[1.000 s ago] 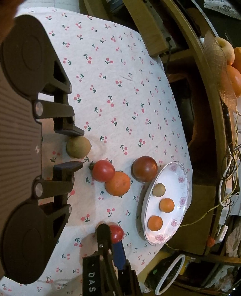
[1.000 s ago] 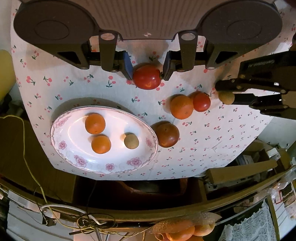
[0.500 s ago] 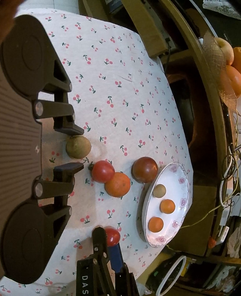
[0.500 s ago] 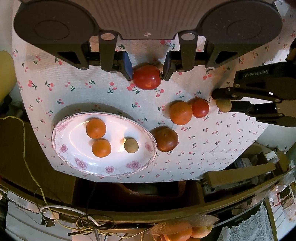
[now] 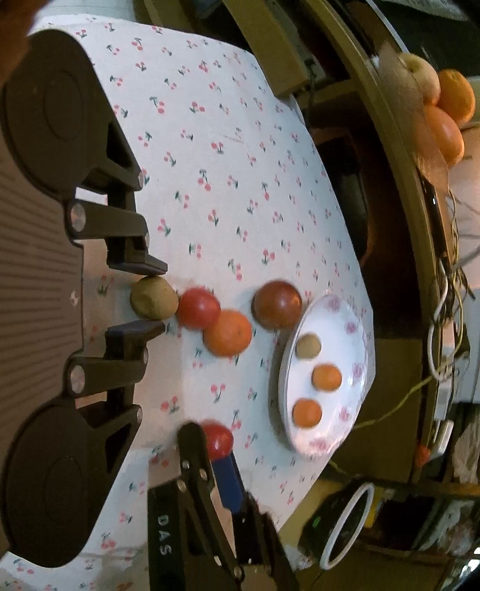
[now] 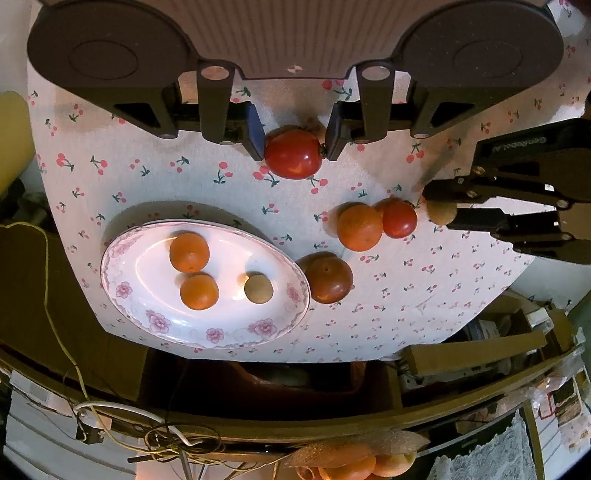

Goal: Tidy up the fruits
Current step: 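Hold the kiwi in the left gripper while the right holds the red tomato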

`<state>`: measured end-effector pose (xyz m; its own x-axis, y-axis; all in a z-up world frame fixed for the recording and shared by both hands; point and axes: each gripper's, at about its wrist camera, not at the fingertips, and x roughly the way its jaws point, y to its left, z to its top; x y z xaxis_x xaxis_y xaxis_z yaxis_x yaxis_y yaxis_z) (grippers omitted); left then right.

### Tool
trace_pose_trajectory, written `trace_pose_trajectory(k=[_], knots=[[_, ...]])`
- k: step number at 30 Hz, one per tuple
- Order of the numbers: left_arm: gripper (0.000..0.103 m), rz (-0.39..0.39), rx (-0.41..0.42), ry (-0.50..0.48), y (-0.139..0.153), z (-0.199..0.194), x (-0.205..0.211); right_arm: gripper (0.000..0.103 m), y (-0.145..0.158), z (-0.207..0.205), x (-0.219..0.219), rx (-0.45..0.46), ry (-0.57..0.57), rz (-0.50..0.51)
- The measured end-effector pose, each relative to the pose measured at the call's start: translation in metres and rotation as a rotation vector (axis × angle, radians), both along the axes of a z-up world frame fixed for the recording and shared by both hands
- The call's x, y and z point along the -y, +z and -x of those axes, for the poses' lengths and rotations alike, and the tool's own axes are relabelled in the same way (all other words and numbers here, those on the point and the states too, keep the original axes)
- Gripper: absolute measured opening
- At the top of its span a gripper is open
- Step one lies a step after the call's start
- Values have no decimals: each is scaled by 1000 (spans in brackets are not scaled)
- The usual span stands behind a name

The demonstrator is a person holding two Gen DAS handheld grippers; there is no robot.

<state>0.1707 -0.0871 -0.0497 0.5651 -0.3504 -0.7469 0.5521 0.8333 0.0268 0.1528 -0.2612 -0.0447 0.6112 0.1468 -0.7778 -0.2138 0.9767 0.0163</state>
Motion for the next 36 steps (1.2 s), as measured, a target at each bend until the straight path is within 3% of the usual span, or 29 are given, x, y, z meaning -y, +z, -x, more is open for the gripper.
trace_pose_trajectory(k=[6, 19, 27, 36], knots=[[32, -6, -7, -45, 0, 14, 7, 35, 5, 16, -8, -6, 36, 26], [32, -21, -11, -85, 2, 34, 19, 35, 1, 57, 3, -35, -41, 59], [34, -37, -5, -100, -4, 36, 19, 36, 2, 57, 7, -22, -38, 39], [38, 1, -25, -96, -5, 34, 10, 38, -1, 57, 13, -9, -24, 2]])
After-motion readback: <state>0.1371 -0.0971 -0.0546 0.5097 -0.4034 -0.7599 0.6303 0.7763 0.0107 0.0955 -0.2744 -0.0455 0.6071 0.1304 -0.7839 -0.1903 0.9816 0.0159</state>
